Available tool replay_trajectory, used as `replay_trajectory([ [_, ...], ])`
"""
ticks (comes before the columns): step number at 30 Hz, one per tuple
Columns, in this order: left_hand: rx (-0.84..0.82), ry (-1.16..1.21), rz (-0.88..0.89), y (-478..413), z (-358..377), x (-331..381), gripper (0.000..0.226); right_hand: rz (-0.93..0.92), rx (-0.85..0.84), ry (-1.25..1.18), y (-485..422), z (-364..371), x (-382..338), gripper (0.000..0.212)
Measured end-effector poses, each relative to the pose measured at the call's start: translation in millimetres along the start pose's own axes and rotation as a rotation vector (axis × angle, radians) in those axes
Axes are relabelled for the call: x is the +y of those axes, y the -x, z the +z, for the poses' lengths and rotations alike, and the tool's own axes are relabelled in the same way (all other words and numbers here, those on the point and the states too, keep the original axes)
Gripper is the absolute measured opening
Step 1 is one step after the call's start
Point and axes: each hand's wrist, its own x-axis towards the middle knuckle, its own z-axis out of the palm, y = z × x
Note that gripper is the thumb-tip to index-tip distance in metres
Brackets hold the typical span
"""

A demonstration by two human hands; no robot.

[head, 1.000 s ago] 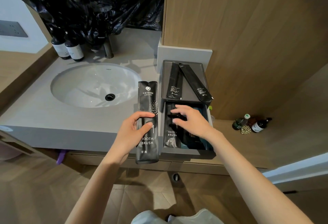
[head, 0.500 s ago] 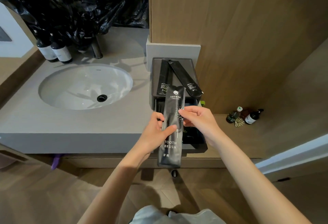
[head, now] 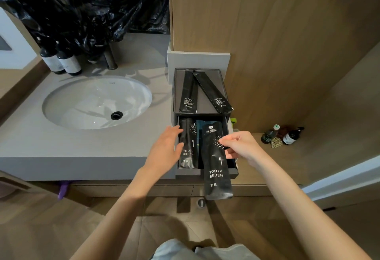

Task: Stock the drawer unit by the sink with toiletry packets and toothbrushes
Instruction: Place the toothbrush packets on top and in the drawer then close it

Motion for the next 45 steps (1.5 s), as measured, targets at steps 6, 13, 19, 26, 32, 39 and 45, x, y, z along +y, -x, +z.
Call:
replay_trajectory([
  [6, -0.161, -0.185, 0.061, -18.1, 15.3, -6.6, 0.055, 0.051, -0.034, 0.074, -20.5, 18.4, -8.5, 0.018],
  [13, -0.155, -0.405, 0.109, -17.7, 21.2, -13.1, 0.052, 0.075, 0.011, 0.015, -54.6, 33.6, -13.8, 0.015],
  [19, -0.152, -0.372, 0.108, -18.8, 22.1, -15.4, 0.052, 0.051, 0.14, 0.016, -77.3, 51.3, -3.5, 0.017],
  [26, -0.157, -0.322, 0.104, -18.2, 21.9, -16.6, 0.053, -0.014, 0.222, 0.028, -83.6, 60.8, -4.1, 0.014],
  [32, -0.127, -0.286, 0.089, -14.4, 20.5, -16.6, 0.051, -0.01, 0.094, -0.071, -67.4, 51.1, 1.4, 0.066],
  [39, -0.1, -0.327, 0.091, -11.0, 22.1, -11.4, 0.052, -0.015, 0.02, -0.033, -64.4, 52.7, 12.4, 0.073],
  [45, -0.101, -0.334, 0.089, -10.9, 21.4, -9.1, 0.053, -0.009, -0.015, -0.042, -68.2, 50.8, 12.3, 0.073],
])
